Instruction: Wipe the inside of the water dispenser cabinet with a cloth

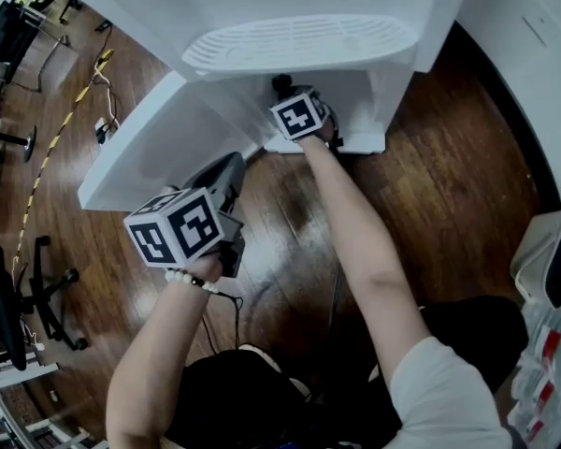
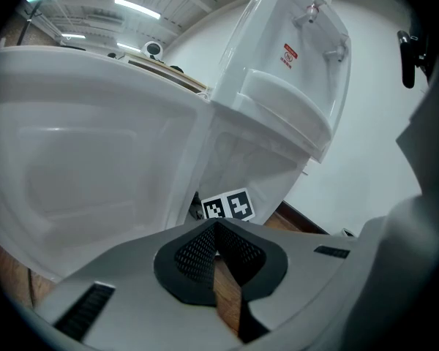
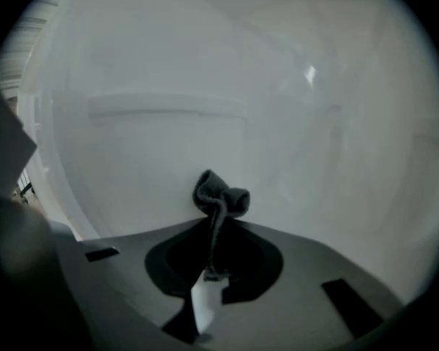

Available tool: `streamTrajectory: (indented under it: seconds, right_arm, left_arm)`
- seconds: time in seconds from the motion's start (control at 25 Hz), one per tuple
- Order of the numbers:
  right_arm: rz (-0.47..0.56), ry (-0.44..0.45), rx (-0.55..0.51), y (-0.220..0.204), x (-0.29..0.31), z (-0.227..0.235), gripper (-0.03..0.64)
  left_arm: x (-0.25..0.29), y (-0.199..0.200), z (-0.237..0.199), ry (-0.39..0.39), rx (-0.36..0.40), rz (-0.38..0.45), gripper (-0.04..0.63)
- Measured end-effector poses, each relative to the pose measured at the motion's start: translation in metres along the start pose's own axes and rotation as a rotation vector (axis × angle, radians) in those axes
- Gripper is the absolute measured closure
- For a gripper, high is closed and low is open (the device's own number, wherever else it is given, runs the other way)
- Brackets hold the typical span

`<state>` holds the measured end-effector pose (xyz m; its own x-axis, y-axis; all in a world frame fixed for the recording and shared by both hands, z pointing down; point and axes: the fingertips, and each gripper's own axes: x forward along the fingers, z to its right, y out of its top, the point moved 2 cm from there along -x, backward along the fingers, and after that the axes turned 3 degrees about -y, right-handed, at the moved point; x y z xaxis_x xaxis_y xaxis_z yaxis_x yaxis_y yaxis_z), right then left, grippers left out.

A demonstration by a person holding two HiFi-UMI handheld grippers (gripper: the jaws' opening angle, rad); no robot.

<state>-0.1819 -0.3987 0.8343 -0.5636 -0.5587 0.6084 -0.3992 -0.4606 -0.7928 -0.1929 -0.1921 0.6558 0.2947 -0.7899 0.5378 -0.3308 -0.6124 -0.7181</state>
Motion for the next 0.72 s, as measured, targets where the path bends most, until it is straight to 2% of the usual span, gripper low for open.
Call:
streamTrajectory:
  seconds: [0.12,0.2,0.4,0.56,0.64,0.72]
  right_arm:
    - [0.017,-0.017,0.024,0.014,0.004,0.014,0.574]
    - [0.088,-0.032,0.024,0.037,0.002,0.025,0.575]
    - [0.311,-0.013,0.046,0.083,-0.025,0.030,0.575]
    - [0.543,0.002,0.071,0.117,-0.057,0.024,0.575]
    - [0.654,-0.005,0.092,0.136,-0.077,0.026,0.574]
    - [0.720,-0.028,0.107,0.152,-0.094,0.032,0.574]
  left_arm:
    - [-0.006,0.000,0.000,0.003,-0.005,0.003,0.598]
    - [-0.011,0.001,0.000,0.006,-0.006,0.007,0.598]
    - [-0.019,0.006,-0.001,0.008,-0.011,0.023,0.598]
    - [-0.018,0.007,0.001,0.005,-0.012,0.027,0.598]
    - [-0.016,0.006,0.004,-0.006,-0.001,0.022,0.598]
    - [-0.015,0.007,0.007,-0.012,0.004,0.022,0.598]
